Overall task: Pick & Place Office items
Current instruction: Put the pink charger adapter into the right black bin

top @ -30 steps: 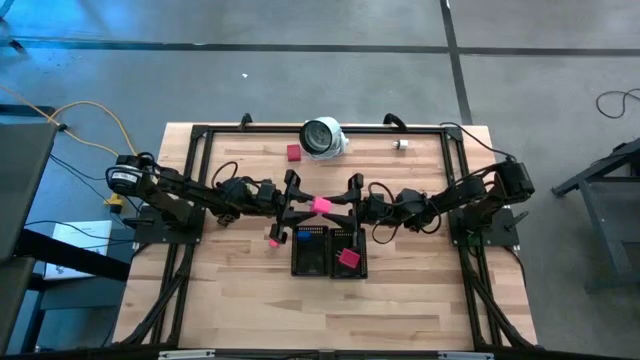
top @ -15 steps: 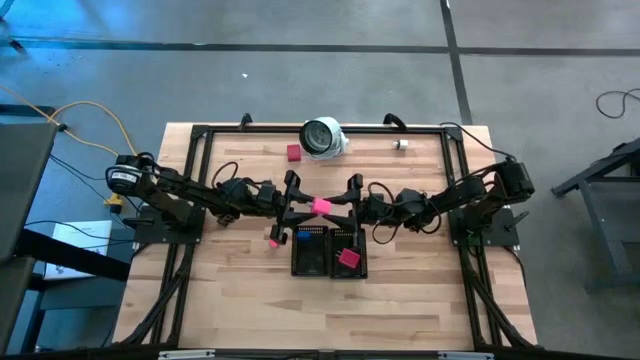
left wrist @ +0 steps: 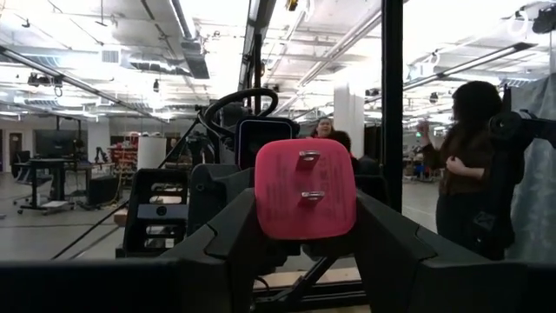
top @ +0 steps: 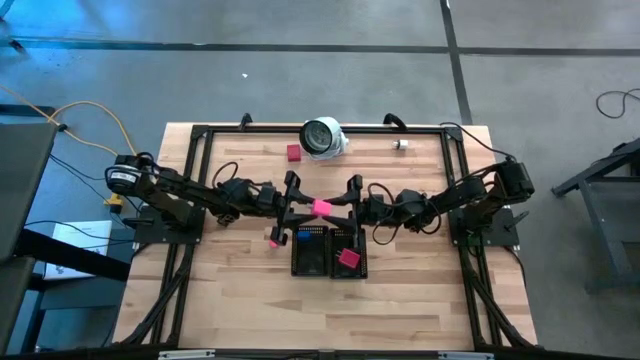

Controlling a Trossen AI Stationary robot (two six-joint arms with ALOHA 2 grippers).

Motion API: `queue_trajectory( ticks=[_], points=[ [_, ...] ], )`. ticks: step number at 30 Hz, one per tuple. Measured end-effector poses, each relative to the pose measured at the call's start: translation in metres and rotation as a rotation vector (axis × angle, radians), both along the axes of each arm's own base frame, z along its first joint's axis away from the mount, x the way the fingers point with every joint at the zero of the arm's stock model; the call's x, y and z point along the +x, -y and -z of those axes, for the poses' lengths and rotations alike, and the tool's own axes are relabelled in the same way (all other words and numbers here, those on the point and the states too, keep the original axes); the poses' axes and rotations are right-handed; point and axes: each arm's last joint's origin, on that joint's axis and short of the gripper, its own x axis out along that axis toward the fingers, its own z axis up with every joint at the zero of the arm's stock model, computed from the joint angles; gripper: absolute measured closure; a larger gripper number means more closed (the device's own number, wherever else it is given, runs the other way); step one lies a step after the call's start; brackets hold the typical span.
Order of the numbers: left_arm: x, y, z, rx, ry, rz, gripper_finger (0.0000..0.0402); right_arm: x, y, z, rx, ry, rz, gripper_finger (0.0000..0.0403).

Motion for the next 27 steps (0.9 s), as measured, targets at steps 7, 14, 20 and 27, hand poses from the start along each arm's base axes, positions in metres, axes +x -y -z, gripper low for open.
queue_trajectory(
  ticks=[7, 14, 20, 27],
  points=[
    [0.001, 0.0, 0.002, 0.021, -0.022, -0.007, 0.026, 0.0, -0.001, 0.0, -0.009, -0.002, -0.02, 0.023],
    [0.002, 0.0, 0.004, 0.026, -0.033, 0.004, 0.026, 0.0, 0.002, -0.001, 0.02, 0.004, -0.025, 0.0178],
    [0.0, 0.0, 0.003, 0.042, -0.077, -0.004, 0.026, 0.001, 0.004, 0.0, 0.018, -0.036, -0.017, 0.0145],
    [-0.012, -0.002, -0.004, 0.07, -0.253, -0.077, 0.026, -0.013, 0.007, -0.016, 0.005, -0.235, 0.048, 0.0136]
  ],
)
